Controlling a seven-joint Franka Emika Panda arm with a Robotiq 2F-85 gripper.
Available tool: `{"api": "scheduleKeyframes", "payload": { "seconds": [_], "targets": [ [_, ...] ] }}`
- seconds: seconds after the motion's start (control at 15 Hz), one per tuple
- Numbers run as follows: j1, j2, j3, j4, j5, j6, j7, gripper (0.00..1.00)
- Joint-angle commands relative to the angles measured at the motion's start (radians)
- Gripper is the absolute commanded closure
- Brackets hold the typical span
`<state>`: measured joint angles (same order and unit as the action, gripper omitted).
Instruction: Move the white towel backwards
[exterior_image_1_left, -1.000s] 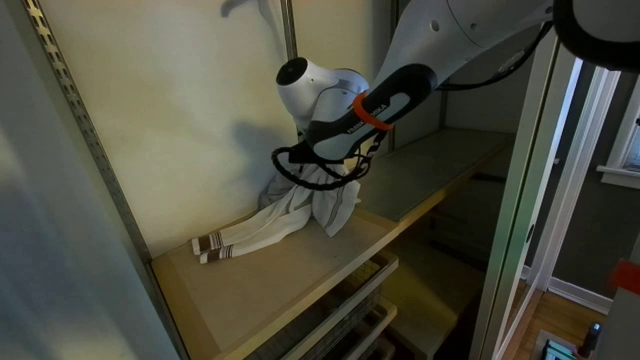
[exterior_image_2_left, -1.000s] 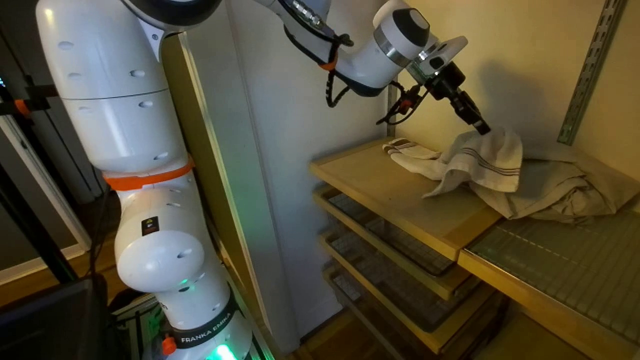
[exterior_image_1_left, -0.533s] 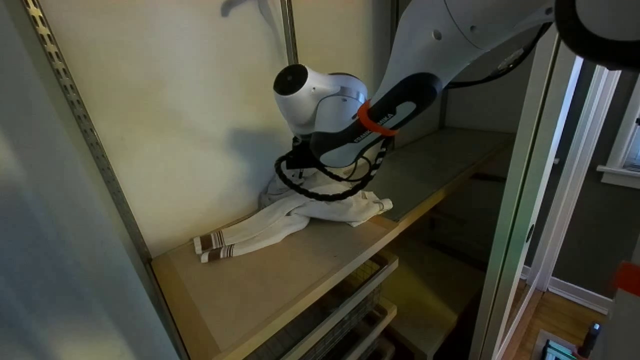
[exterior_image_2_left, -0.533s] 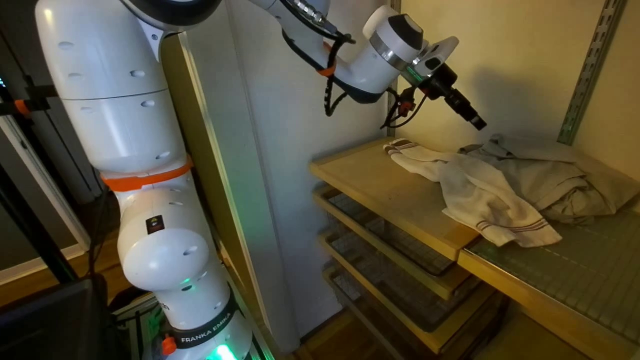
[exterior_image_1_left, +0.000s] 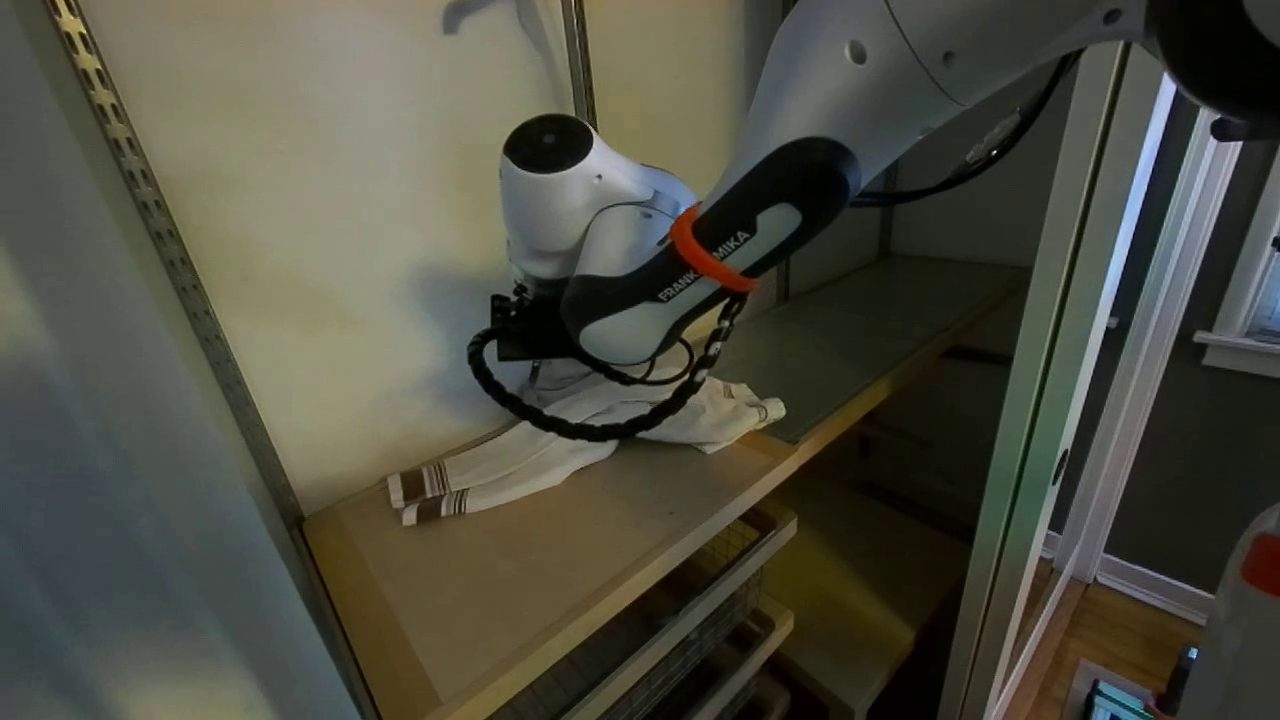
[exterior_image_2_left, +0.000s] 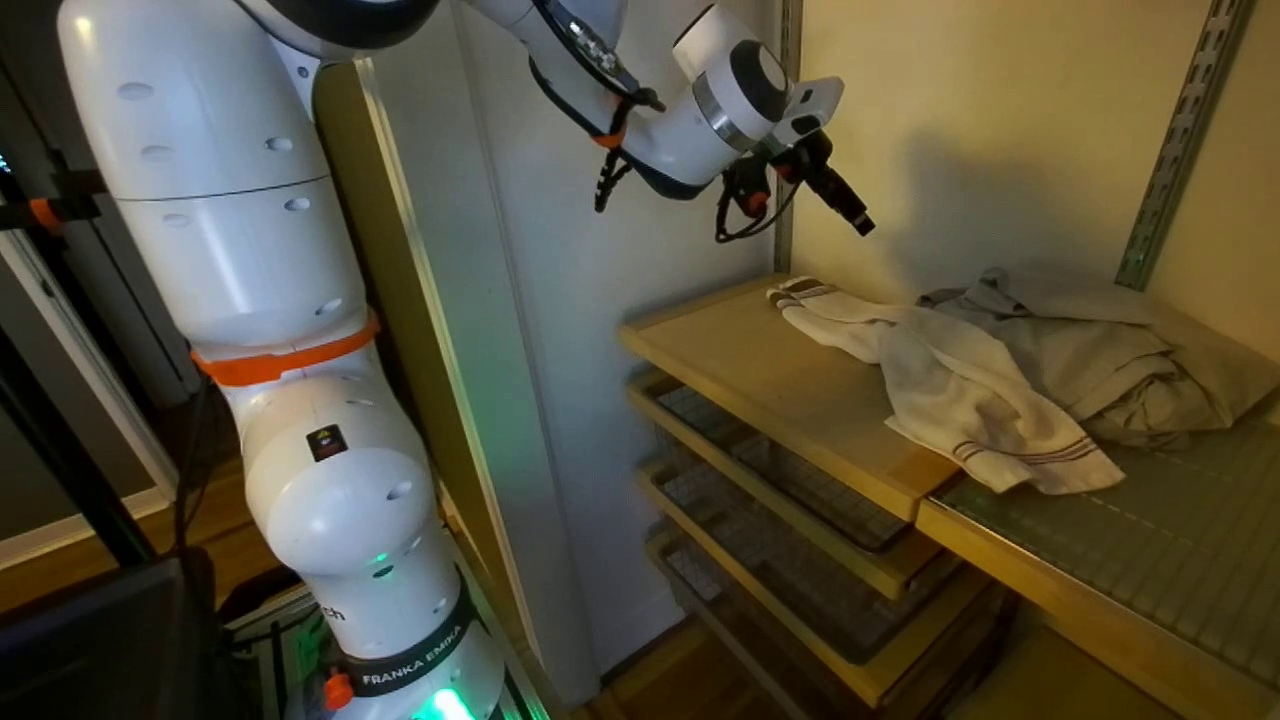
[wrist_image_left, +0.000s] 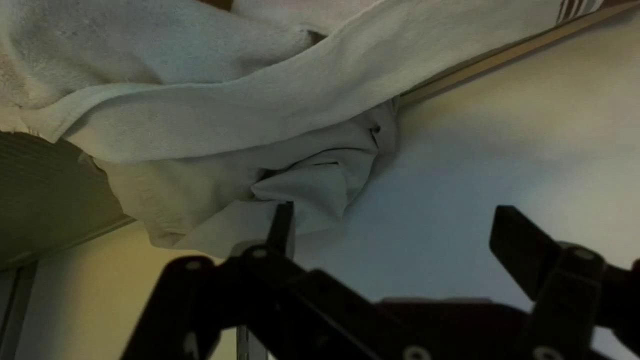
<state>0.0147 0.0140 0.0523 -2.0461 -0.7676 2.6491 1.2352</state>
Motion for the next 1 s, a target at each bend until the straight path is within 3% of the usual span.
{"api": "scheduleKeyframes", "payload": {
  "seconds": [0.0,0.13,0.47,0.6,0.8,0.87,0.93],
  "targets": [
    [-0.001,0.000,-0.001,0.000,0.002,0.000,-0.003,0.00],
    [0.005,0.020,-0.010,-0.024,0.076,0.075,-0.130,0.01],
    [-0.002,0.150,0.040,0.022,0.147,0.201,-0.425,0.00],
    [-0.013,0.207,0.072,0.048,0.182,0.208,-0.557,0.00],
    [0.032,0.273,0.057,0.089,0.273,0.189,-0.785,0.00],
    [-0.015,0.292,0.116,0.105,0.282,0.177,-0.852,0.00],
    [-0.020,0.306,0.132,0.118,0.301,0.165,-0.922,0.00]
  ]
}}
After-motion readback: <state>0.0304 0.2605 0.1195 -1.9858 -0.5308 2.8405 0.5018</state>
